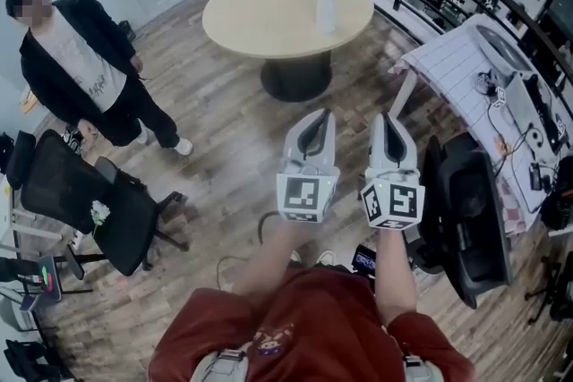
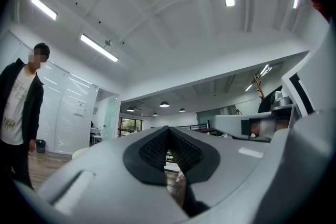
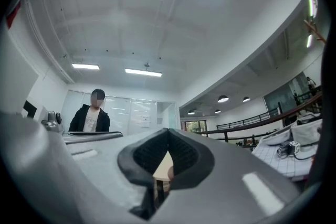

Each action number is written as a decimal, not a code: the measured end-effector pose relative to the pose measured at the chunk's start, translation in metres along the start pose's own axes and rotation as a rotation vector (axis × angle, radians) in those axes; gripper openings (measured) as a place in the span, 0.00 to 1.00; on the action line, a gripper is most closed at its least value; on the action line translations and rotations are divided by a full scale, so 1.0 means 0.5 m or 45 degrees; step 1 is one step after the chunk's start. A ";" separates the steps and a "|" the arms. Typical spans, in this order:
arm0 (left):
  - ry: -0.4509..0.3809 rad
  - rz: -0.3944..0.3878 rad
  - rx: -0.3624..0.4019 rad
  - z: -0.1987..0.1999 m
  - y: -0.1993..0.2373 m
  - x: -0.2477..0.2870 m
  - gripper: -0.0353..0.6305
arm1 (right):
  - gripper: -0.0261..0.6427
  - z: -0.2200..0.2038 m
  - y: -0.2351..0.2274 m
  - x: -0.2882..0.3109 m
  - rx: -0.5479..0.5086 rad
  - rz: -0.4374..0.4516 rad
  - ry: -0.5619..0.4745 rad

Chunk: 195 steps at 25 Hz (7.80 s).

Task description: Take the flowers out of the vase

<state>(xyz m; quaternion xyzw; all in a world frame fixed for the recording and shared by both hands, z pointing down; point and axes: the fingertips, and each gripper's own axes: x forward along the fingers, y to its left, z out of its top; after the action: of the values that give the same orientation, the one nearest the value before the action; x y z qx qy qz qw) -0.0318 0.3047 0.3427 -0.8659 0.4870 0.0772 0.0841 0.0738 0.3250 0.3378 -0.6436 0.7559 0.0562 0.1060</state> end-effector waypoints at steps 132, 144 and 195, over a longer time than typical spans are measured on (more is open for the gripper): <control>0.042 0.027 -0.015 -0.333 0.554 1.129 0.06 | 0.04 -0.313 -0.317 1.224 0.049 0.104 0.024; 0.060 -0.002 -0.039 -0.354 0.559 1.115 0.06 | 0.14 -0.332 -0.314 1.208 0.022 0.064 0.035; 0.165 0.097 -0.061 -0.417 0.623 1.074 0.06 | 0.65 -0.652 -0.284 1.285 0.059 0.148 0.506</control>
<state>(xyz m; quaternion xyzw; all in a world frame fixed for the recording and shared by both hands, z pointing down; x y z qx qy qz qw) -0.0117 -0.3467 0.4082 -0.8517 0.5220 0.0357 0.0287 0.0893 -0.3881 0.5124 -0.5945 0.7990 -0.0834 -0.0339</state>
